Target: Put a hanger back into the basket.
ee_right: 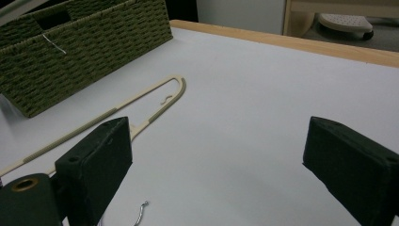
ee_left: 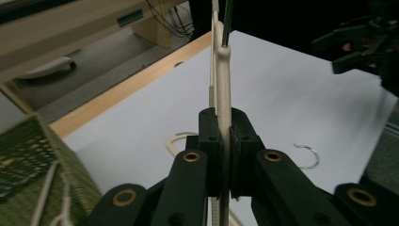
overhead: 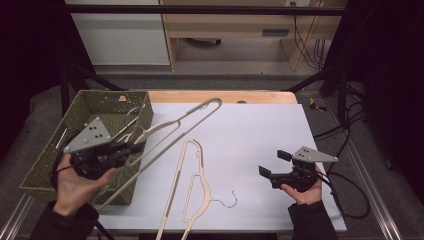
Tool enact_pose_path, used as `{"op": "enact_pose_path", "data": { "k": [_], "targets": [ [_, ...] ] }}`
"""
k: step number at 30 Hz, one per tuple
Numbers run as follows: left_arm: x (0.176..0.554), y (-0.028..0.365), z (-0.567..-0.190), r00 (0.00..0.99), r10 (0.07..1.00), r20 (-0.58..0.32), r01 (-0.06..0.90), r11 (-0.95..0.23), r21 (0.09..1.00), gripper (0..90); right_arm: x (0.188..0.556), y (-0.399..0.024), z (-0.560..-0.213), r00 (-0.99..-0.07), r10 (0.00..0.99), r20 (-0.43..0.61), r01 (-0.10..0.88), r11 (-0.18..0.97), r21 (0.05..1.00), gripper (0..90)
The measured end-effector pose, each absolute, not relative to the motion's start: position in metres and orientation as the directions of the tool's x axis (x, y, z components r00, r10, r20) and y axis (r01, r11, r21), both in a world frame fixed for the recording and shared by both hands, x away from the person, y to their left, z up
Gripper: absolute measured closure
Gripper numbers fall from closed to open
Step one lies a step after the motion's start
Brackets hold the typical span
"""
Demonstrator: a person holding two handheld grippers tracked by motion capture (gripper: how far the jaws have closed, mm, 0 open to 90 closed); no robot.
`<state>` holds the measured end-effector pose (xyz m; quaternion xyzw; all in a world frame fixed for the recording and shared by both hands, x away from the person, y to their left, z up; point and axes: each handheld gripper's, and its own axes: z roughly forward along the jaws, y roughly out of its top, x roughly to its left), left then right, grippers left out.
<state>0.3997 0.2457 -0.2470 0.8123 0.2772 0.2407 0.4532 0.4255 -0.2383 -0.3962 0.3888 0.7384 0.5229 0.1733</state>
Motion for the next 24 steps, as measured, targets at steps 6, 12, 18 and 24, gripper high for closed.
{"op": "enact_pose_path", "data": {
  "k": [6,12,18,24],
  "targets": [
    [0.417,0.278,-0.23,0.694,0.7,0.168,0.229,-0.436,0.87,85.9,0.426,-0.239,-0.397,-0.634,0.758,0.151,0.395,0.15,0.907,8.8],
    [0.432,0.309,-0.226,0.654,0.725,0.217,0.217,-0.454,0.864,85.9,0.426,-0.239,-0.397,-0.634,0.758,0.151,0.396,0.15,0.906,8.6],
    [0.446,0.331,-0.234,0.62,0.739,0.263,0.213,-0.482,0.85,85.8,0.427,-0.238,-0.398,-0.632,0.76,0.152,0.398,0.15,0.905,8.6],
    [0.458,0.352,-0.249,0.594,0.746,0.302,0.239,-0.522,0.819,85.8,0.427,-0.238,-0.398,-0.634,0.758,0.155,0.4,0.151,0.904,8.6]
  ]
}}
